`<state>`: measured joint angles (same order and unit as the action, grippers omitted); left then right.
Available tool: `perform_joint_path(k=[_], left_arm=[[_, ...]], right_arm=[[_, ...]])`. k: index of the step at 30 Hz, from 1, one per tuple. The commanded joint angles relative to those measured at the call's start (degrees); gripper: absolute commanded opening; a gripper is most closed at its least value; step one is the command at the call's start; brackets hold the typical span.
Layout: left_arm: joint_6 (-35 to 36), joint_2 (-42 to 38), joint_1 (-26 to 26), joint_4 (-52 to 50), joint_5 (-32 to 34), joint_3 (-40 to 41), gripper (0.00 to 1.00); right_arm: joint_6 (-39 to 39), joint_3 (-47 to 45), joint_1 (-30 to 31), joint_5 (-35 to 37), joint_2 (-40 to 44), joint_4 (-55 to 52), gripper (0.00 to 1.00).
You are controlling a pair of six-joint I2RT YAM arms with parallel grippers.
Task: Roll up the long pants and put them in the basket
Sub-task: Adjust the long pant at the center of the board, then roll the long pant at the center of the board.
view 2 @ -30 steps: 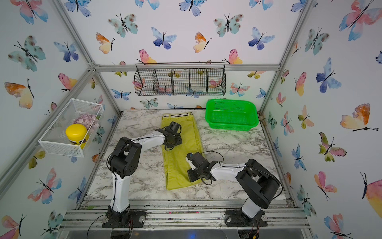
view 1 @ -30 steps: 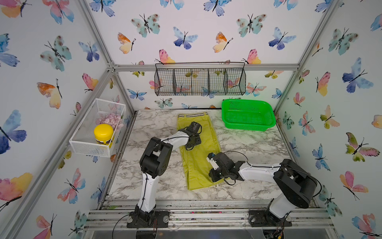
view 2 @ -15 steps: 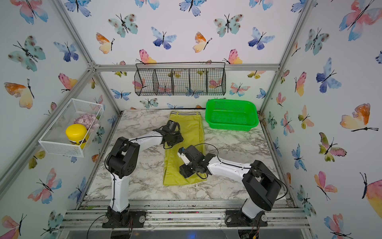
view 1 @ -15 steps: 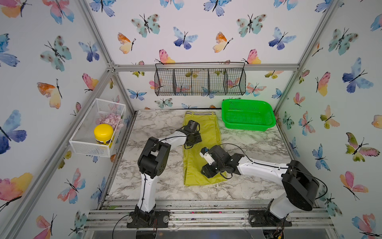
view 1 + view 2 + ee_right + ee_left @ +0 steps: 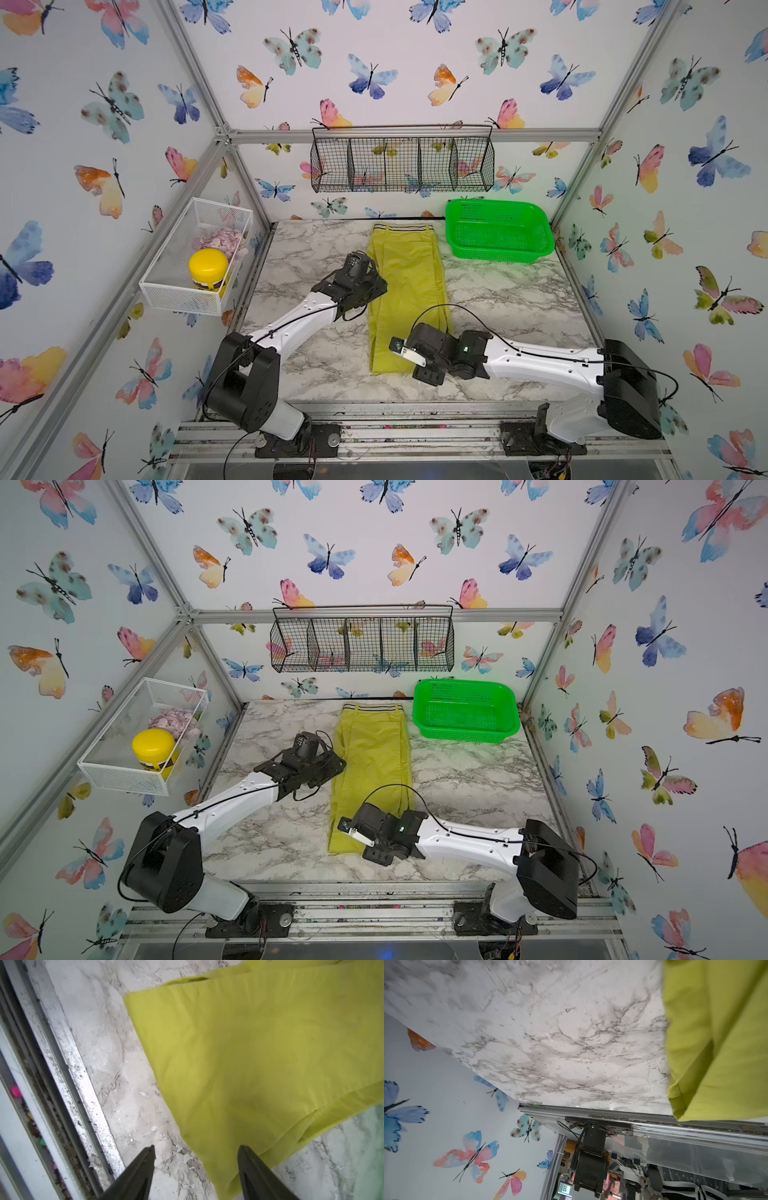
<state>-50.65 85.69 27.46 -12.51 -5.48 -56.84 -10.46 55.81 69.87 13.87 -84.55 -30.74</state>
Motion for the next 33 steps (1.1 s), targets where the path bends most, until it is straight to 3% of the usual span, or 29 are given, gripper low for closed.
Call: perform_joint_path(k=[1, 8, 22, 25, 28, 30, 33], left_arm=[[-6.66, -2.53, -0.35, 1.92, -2.25, 5.35, 0.51], [-13.5, -1.92, -0.31, 10.06, -6.37, 11.66, 0.51], [-18.08, 2.75, 0.03, 15.98, -13.49, 13.09, 0.51], [-17.86, 6.25, 0.05, 16.29, -15.08, 14.01, 0.5], [-15.58, 10.04, 0.11, 15.22, -14.76, 13.64, 0.49], [-13.79, 12.91, -0.02, 14.0, -15.38, 12.6, 0.48], [-11.7, 16.13, -0.05, 11.73, -16.05, 10.89, 0.46]], right_arm=[[-4.32, -1.55, 3.02, 9.09, -0.39, 2.07, 0.67], [-6.41, -3.51, 8.33, 15.57, -9.66, 9.27, 0.67], [-7.73, -3.66, 8.88, 19.36, -19.24, 14.19, 0.65], [-7.76, -2.72, 8.88, 19.11, -20.96, 14.12, 0.56], [-7.65, -1.12, 8.88, 18.71, -22.59, 12.94, 0.26], [-7.48, 0.09, 8.88, 18.59, -23.18, 11.84, 0.12], [-7.18, 2.13, 8.88, 16.84, -22.99, 9.39, 0.04]])
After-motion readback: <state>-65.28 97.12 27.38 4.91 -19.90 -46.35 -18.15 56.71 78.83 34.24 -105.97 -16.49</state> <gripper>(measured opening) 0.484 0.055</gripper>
